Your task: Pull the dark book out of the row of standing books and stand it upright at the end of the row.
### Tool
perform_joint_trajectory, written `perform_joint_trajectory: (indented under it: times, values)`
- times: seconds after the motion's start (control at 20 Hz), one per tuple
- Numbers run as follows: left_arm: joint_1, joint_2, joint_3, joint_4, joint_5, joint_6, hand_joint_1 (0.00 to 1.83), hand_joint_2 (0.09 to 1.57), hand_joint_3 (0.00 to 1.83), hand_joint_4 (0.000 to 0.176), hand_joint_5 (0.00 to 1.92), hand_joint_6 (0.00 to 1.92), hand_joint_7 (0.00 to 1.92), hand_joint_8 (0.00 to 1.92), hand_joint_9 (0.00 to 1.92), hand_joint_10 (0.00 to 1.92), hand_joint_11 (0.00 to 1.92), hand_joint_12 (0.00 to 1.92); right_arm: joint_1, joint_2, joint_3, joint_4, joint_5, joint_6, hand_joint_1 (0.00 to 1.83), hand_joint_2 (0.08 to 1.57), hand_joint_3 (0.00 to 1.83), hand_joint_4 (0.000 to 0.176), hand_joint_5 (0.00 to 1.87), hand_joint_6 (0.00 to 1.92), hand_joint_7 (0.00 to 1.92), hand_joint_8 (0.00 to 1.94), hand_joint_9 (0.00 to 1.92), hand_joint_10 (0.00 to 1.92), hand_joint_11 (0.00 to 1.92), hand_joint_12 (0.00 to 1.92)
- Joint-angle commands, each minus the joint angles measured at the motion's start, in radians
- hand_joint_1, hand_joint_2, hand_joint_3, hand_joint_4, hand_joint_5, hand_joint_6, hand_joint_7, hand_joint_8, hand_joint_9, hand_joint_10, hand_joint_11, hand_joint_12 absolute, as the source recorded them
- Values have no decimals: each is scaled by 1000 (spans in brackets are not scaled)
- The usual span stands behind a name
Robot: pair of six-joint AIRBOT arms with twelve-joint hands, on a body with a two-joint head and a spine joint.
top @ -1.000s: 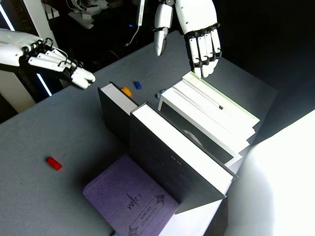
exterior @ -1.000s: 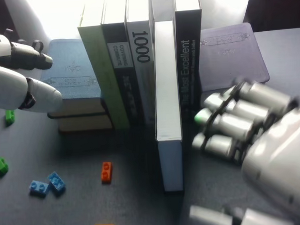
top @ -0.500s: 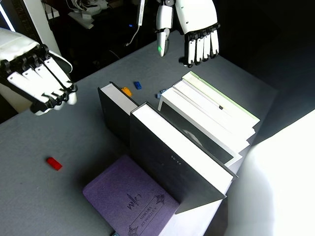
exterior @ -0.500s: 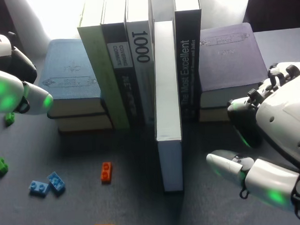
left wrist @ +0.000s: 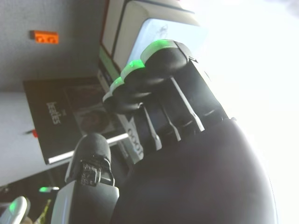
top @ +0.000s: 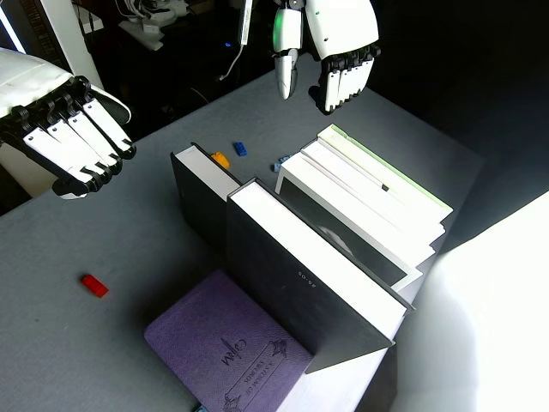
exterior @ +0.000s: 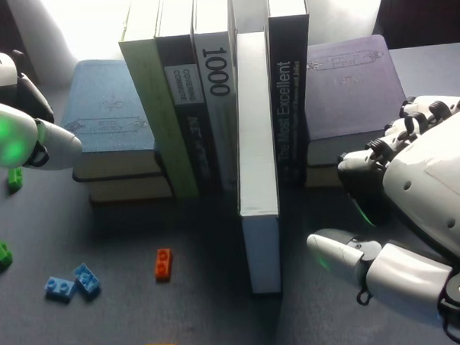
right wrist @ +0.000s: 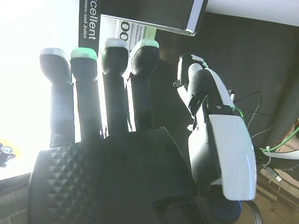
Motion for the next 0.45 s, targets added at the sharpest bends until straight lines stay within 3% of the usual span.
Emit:
perform_joint_trajectory:
  times: [0.0, 0.4]
  values:
    - [-15, 8, 4, 34, -69, 1, 89, 1340, 0, 0, 654, 1784, 851, 1875, 890, 1921, 906, 1921, 15, 5, 2, -73, 73, 2, 59, 1268, 1, 0, 755, 1699, 841, 1663, 714, 1918, 525, 1921]
    - [-13, 8, 4, 34, -67, 1, 52, 1364, 2, 0, 647, 1796, 847, 1807, 864, 1921, 877, 1921, 20, 4, 37, -73, 55, -9, 59, 1269, 0, 0, 778, 1727, 865, 1681, 732, 1921, 523, 1921]
